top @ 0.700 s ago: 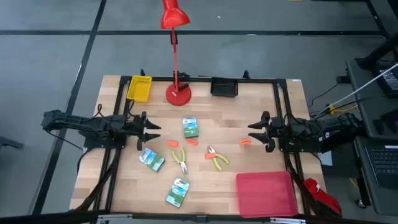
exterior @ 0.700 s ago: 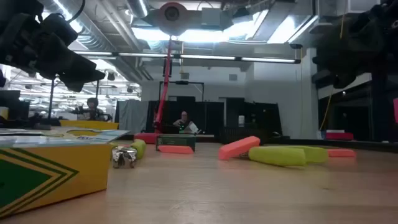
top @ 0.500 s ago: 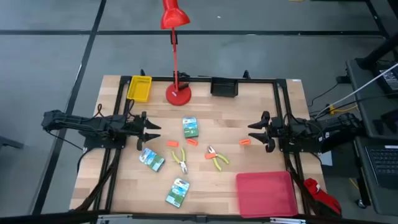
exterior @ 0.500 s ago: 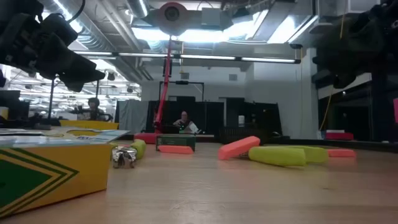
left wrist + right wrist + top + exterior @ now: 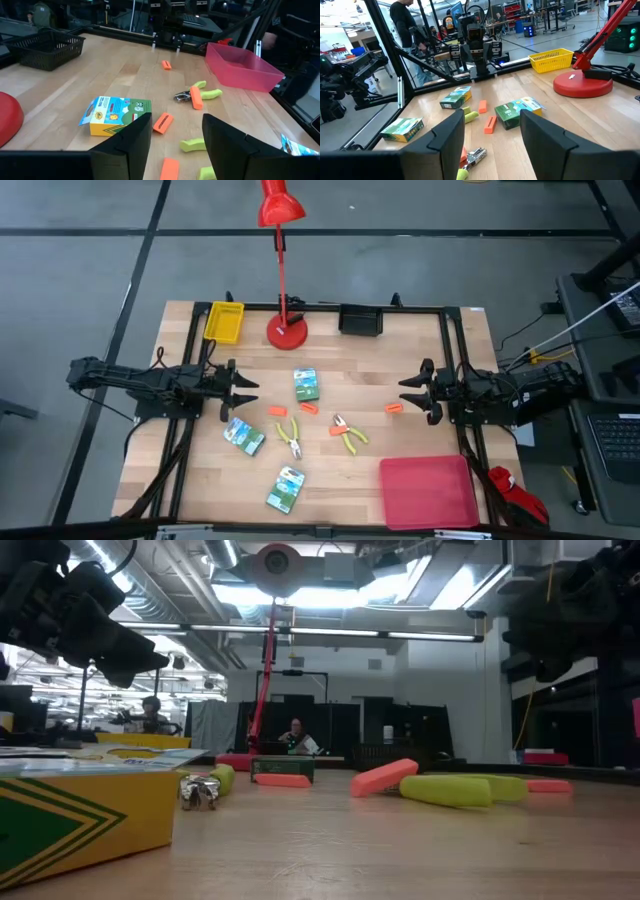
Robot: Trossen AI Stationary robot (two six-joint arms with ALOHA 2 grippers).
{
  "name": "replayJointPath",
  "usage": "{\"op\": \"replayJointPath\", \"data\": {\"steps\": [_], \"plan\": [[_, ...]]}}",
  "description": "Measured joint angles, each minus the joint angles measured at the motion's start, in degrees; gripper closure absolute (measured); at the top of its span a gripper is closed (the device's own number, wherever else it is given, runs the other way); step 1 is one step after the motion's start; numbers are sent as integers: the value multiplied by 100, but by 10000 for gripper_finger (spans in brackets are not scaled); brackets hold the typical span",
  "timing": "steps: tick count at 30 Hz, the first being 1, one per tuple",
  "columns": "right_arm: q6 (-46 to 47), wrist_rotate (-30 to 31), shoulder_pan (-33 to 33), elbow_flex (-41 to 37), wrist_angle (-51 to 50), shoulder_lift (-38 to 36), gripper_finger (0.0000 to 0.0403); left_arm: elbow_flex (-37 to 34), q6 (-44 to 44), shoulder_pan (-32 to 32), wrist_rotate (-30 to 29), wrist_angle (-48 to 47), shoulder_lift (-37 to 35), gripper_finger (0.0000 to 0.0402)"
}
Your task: Pick & Place School Supplies
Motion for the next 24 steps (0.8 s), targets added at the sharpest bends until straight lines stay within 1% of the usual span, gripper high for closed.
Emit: {"op": "replayJointPath", "data": {"steps": [15,19,22,24], "plan": [[0,2,0,0,18,1,211,0,0,2,0,0,-1,229],[31,175,-5,0,525,2,211,-1,0,0,0,0,-1,229],[480,184,-5,0,912,2,211,0,1,1,1,2,1,229],[1332,279,-5,0,1189,2,211,-1,0,1,0,2,-1,229]]}}
